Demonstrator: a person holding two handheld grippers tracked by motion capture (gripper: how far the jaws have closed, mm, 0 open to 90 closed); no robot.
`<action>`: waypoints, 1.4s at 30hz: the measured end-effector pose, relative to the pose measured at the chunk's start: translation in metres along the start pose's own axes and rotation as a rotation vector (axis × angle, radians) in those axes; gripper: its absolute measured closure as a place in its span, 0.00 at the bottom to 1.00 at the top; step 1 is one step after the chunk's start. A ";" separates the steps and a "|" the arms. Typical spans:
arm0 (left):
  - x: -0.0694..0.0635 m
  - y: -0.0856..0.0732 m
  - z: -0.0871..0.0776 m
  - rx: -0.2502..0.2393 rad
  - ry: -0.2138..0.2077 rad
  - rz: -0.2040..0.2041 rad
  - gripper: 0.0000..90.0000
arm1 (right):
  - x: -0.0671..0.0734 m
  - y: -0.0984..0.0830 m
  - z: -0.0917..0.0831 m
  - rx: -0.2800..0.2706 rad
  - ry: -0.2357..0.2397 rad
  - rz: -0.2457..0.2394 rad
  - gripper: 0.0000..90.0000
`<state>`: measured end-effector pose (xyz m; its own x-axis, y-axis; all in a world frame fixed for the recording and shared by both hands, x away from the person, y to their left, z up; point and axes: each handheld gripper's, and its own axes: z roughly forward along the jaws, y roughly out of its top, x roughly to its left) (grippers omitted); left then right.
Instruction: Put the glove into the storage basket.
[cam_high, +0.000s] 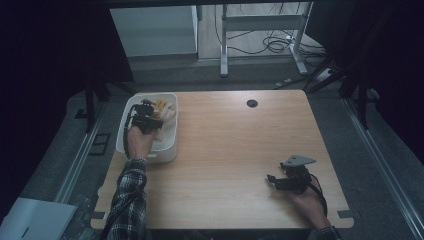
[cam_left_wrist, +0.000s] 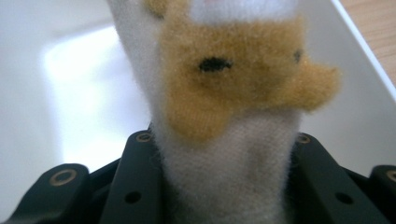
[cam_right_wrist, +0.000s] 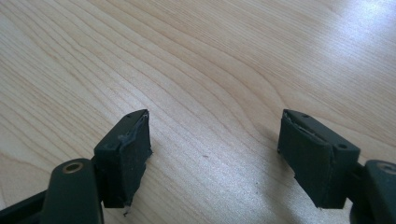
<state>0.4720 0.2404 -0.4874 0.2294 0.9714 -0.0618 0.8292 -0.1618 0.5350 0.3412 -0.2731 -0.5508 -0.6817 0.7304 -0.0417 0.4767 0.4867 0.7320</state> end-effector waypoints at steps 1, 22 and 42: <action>-0.002 0.002 0.004 0.012 0.002 0.008 0.71 | 0.000 0.000 0.000 0.000 0.000 0.000 0.29; -0.009 0.012 0.035 0.133 -0.024 -0.001 0.23 | 0.000 0.000 0.000 0.000 0.000 0.000 0.29; 0.002 0.007 0.014 0.073 -0.072 -0.027 0.34 | 0.000 0.000 0.000 0.000 0.000 0.000 0.29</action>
<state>0.4852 0.2387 -0.4961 0.2406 0.9609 -0.1370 0.8698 -0.1508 0.4697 0.3412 -0.2730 -0.5508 -0.6817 0.7305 -0.0416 0.4768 0.4866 0.7321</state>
